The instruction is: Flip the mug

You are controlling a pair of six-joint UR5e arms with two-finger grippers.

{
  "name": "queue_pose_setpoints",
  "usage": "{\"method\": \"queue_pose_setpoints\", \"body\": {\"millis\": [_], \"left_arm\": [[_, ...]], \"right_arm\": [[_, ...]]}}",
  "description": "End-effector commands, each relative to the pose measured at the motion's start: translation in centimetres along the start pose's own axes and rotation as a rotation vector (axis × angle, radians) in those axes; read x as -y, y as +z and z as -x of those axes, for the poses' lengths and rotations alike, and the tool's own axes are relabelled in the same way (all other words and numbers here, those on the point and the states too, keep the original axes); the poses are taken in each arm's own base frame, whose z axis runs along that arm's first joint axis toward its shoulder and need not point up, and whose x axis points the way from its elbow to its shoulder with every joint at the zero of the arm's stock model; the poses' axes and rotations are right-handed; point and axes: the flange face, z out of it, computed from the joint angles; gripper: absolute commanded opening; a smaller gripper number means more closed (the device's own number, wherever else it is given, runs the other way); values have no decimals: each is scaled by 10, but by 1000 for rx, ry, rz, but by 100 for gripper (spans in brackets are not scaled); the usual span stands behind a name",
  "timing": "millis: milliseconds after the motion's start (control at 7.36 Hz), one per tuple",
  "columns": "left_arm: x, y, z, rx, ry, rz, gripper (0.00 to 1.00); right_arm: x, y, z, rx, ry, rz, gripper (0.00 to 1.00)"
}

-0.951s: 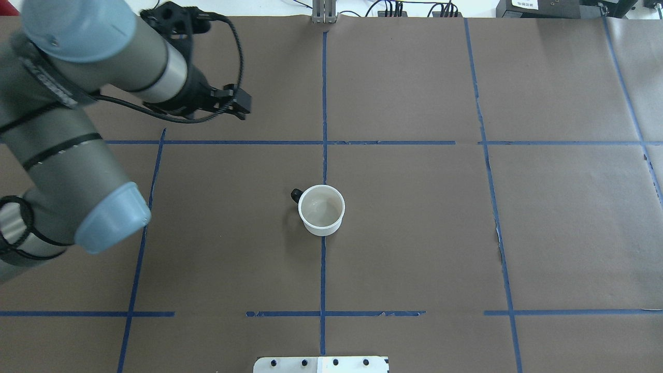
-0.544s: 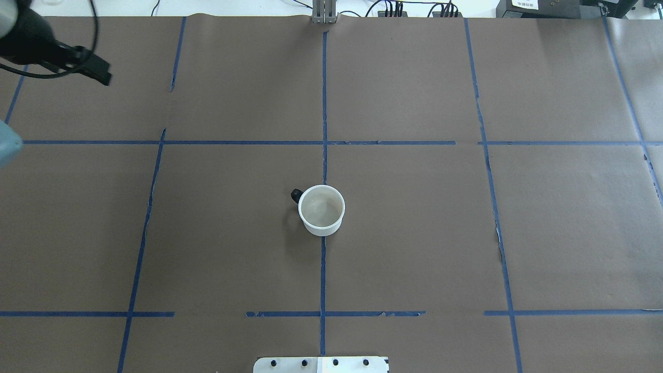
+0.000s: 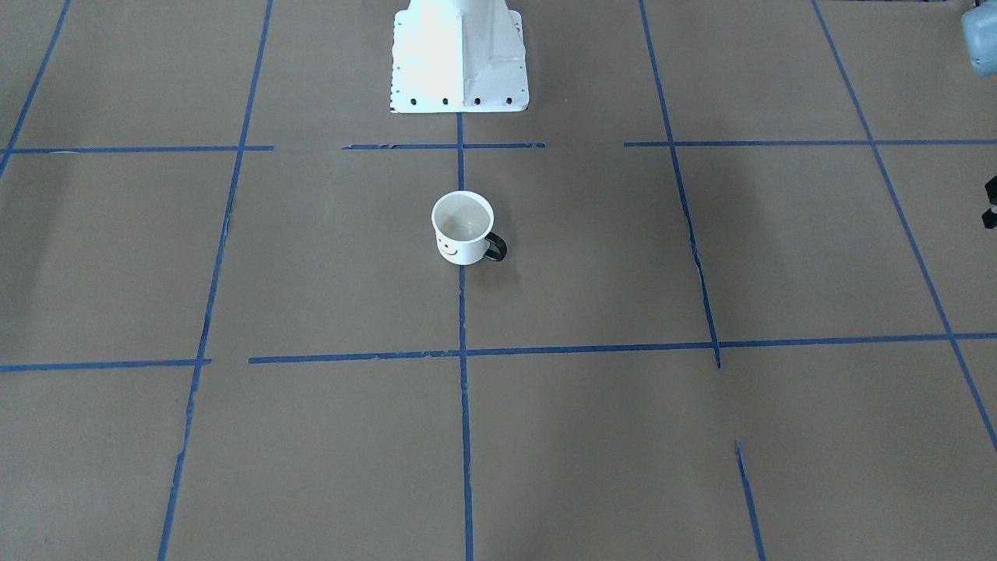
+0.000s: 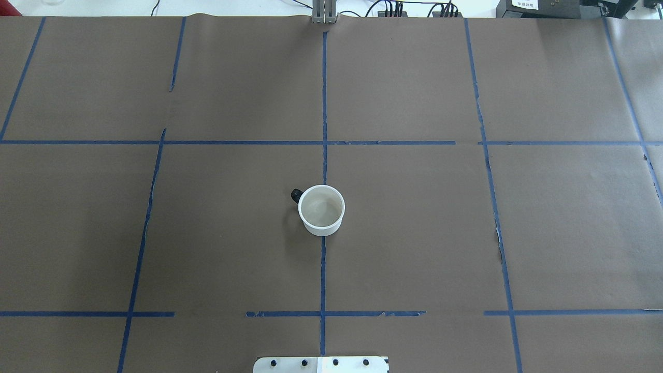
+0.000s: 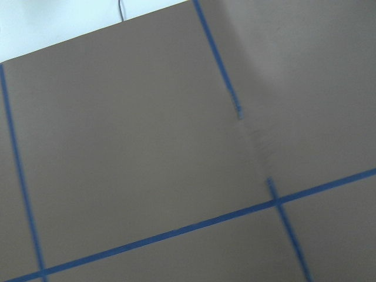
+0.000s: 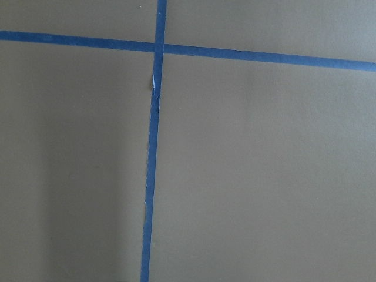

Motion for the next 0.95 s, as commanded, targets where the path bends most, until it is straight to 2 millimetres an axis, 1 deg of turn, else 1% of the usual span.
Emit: {"method": "queue_pose_setpoints", "body": {"millis": [0,136,272,408,544,816], "left_arm": [[-53,39,48,-72,-93,81,100],[-59,34,51,-133,-117,66,100],[-69,33,55,-163,-137,63,100],[-67,31,55,-161,-143,62,100],[-69,38,60,-163,-161,75,100],[-71,38,61,-163,-161,74,100]], "right_arm": [[0,0,0,0,0,0,100],[0,0,0,0,0,0,100],[0,0,0,0,0,0,100],[0,0,0,0,0,0,100],[0,0,0,0,0,0,100],[0,0,0,0,0,0,100]]}}
